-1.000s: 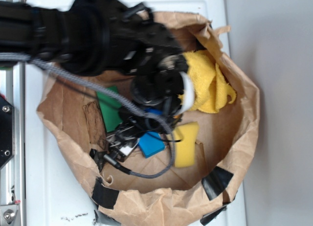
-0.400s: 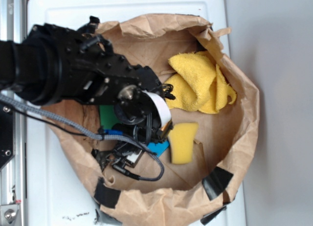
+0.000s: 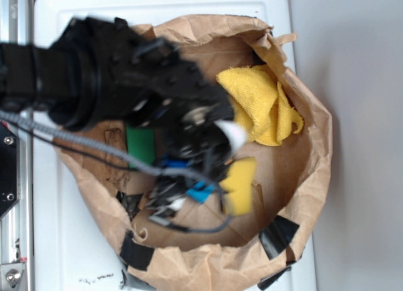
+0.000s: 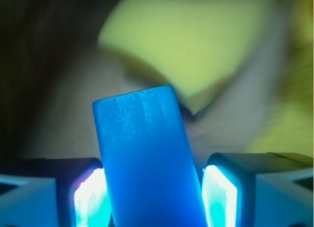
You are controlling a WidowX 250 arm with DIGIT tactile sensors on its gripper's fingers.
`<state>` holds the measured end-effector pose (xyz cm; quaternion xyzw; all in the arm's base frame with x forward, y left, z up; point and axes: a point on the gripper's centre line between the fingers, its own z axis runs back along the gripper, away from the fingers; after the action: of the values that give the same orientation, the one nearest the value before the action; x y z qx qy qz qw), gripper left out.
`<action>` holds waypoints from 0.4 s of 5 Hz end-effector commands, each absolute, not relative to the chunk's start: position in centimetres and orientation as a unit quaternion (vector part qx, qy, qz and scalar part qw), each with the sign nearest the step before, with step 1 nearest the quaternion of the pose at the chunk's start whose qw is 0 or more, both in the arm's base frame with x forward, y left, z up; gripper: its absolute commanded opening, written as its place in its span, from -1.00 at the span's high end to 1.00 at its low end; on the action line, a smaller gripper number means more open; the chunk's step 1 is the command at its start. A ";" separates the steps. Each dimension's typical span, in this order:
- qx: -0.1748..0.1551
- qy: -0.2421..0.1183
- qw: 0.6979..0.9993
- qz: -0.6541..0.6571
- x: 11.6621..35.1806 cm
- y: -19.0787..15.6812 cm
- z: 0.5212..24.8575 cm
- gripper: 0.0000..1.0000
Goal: Grab the blue block.
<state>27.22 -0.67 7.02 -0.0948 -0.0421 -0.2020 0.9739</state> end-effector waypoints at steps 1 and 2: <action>0.004 -0.036 0.996 -0.084 28.5 1.0 14.2 1.00; 0.034 -0.032 0.998 -0.047 27.7 1.4 15.1 1.00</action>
<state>26.74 2.47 13.33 0.0283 0.0048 -0.0392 0.9988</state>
